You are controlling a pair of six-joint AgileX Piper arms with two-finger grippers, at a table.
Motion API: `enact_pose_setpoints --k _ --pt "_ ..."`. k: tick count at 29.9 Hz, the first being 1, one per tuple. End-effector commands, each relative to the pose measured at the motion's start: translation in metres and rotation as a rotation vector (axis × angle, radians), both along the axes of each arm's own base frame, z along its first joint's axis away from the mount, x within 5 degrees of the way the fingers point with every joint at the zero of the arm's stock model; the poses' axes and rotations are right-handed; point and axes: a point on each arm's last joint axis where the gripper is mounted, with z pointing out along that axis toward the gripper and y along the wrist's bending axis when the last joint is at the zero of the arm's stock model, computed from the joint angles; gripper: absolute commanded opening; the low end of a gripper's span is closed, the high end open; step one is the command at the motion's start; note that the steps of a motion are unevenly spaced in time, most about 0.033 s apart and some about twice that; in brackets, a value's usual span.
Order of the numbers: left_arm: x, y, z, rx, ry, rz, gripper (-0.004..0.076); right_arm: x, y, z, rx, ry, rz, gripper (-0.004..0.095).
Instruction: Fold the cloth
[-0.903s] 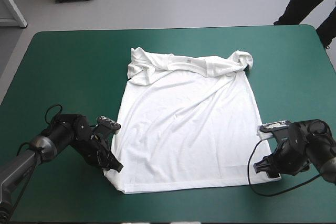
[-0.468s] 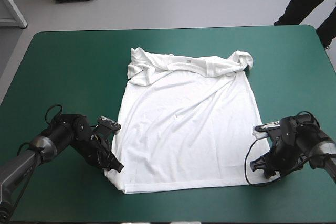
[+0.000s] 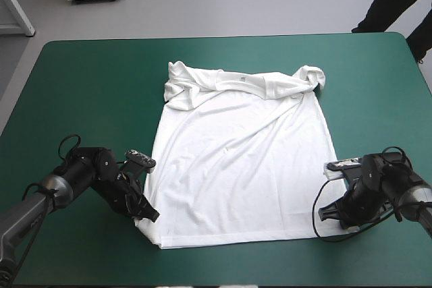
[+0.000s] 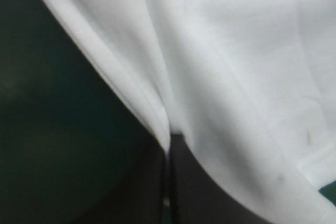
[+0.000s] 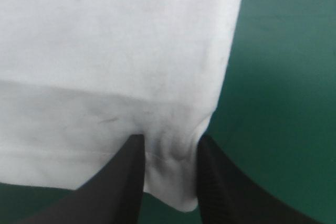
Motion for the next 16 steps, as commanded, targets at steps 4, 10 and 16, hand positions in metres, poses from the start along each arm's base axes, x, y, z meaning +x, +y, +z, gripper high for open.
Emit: enact_pose_setpoints --k 4,10,16 --pt "0.006 -0.007 0.015 -0.040 -0.027 -0.007 -0.0022 -0.007 0.009 -0.022 0.110 0.016 -0.038 -0.0013" --pt "0.015 -0.011 0.053 -0.068 -0.075 -0.035 -0.0022 0.003 0.013 -0.004 0.141 -0.027 -0.010 -0.0010" --pt "0.006 -0.009 0.151 -0.147 -0.342 -0.040 -0.0022 0.024 0.016 0.098 0.182 -0.343 0.030 -0.0010"
